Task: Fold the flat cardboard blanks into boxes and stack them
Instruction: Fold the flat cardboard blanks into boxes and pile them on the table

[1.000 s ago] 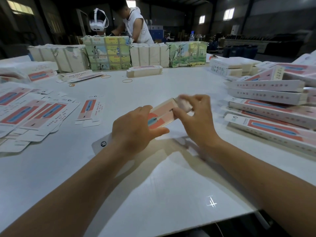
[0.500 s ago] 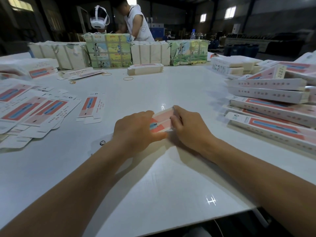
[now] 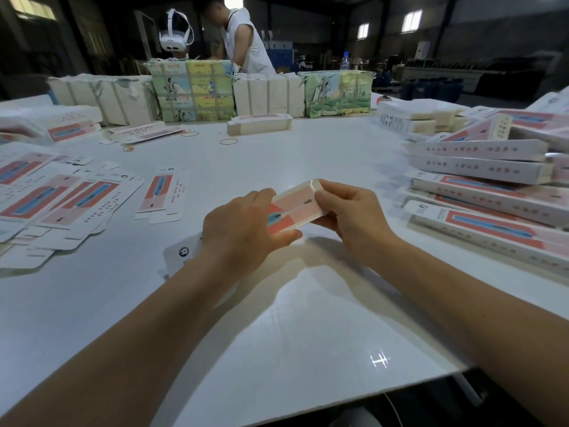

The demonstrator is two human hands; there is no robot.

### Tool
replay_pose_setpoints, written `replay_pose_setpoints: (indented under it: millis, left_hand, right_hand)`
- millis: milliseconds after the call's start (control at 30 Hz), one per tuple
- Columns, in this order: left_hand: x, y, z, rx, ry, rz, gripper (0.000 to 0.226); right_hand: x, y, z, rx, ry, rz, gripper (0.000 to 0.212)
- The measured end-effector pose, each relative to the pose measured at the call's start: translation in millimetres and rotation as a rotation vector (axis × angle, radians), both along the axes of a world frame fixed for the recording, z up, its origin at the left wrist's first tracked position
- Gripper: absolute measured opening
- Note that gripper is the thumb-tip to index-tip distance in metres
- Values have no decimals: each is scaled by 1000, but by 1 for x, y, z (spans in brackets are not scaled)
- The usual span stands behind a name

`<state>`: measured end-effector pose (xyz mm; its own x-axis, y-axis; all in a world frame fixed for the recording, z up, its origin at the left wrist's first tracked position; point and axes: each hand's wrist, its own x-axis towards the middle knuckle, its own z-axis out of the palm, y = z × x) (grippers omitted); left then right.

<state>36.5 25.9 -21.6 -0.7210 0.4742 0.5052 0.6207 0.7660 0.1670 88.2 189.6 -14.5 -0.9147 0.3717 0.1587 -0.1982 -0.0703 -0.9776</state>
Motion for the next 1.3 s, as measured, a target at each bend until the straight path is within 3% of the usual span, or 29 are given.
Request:
replay_pose_setpoints:
  millis: [167, 267, 433, 700, 1000, 1100, 1300]
  left_hand:
    - [1, -2, 0, 10, 43, -25, 66]
    - [3, -2, 0, 11, 79, -29, 66]
    - [4, 0, 0, 1, 76, -32, 68]
    - [9, 4, 5, -22, 42, 28, 65]
    - [1, 1, 6, 20, 5, 108, 58]
    - [-4, -1, 5, 26, -21, 106, 58]
    - [-10, -10, 8, -15, -75, 60, 59]
  right_hand:
    - [0, 4, 2, -123, 3, 60, 30]
    - [2, 2, 1, -88, 15, 82, 36]
    - [4, -2, -2, 210, 63, -4, 48]
    - [11, -12, -7, 779, 83, -146, 18]
    - [10, -14, 1, 425, 32, 95, 20]
    - [8, -12, -4, 451, 14, 10, 16]
    - [11, -13, -5, 585, 61, 135, 30]
